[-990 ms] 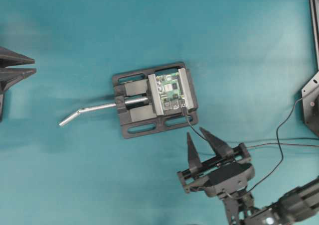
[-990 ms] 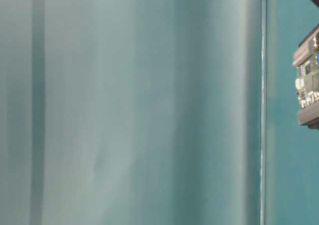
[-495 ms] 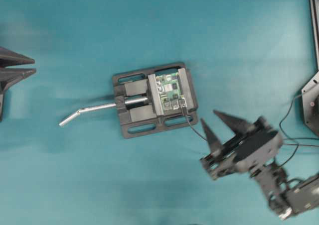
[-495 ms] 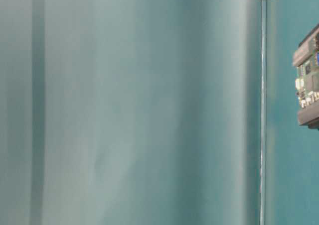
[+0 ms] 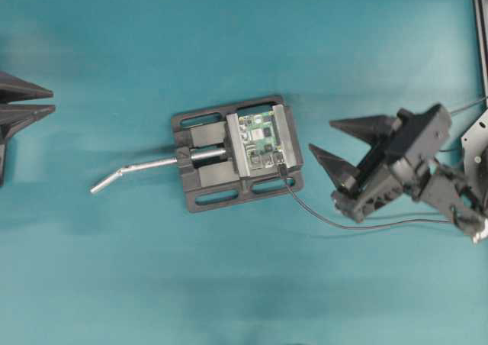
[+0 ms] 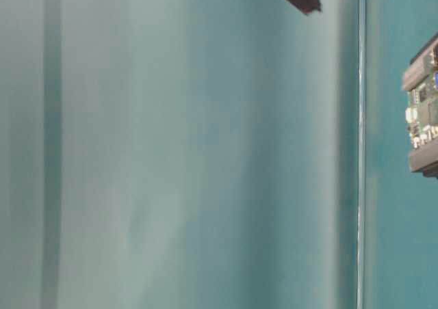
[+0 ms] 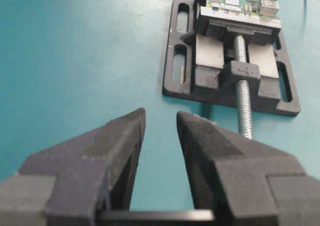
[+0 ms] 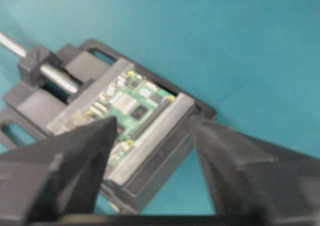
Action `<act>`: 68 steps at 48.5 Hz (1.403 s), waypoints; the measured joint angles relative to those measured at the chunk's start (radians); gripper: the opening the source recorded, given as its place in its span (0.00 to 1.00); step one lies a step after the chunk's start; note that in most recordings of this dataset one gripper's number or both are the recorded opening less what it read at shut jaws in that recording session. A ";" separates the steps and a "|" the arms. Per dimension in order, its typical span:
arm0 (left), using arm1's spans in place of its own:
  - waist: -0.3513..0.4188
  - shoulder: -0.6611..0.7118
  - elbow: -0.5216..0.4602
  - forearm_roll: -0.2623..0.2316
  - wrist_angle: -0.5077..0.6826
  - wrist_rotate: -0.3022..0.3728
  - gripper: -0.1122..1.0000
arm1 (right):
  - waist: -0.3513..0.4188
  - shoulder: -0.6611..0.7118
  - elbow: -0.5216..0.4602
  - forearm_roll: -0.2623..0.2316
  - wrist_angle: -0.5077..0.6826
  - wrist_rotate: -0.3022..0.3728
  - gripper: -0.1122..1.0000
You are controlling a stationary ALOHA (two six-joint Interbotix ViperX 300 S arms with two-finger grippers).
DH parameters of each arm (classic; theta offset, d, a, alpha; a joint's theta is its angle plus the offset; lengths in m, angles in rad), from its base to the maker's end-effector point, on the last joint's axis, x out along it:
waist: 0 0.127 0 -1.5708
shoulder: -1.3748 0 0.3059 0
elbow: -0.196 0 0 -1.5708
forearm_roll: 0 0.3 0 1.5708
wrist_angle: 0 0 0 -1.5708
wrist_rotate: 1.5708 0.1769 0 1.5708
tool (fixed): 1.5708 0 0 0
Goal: Insert the USB into the fixed PCB.
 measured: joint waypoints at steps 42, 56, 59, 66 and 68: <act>0.002 0.000 0.000 0.000 0.000 0.000 0.42 | -0.399 -0.670 0.413 -0.213 0.565 -0.255 0.86; 0.000 0.000 0.000 -0.002 0.000 0.000 0.42 | -0.449 -0.939 0.531 -0.213 0.629 -0.314 0.86; 0.000 0.000 0.000 -0.002 0.000 0.000 0.42 | -0.449 -0.965 0.549 -0.213 0.646 -0.314 0.86; 0.000 0.000 0.000 0.000 0.000 0.000 0.42 | -0.449 -0.994 0.588 -0.215 0.703 -0.313 0.86; 0.000 0.000 0.000 0.000 0.000 0.000 0.42 | -0.449 -1.002 0.598 -0.215 0.716 -0.316 0.86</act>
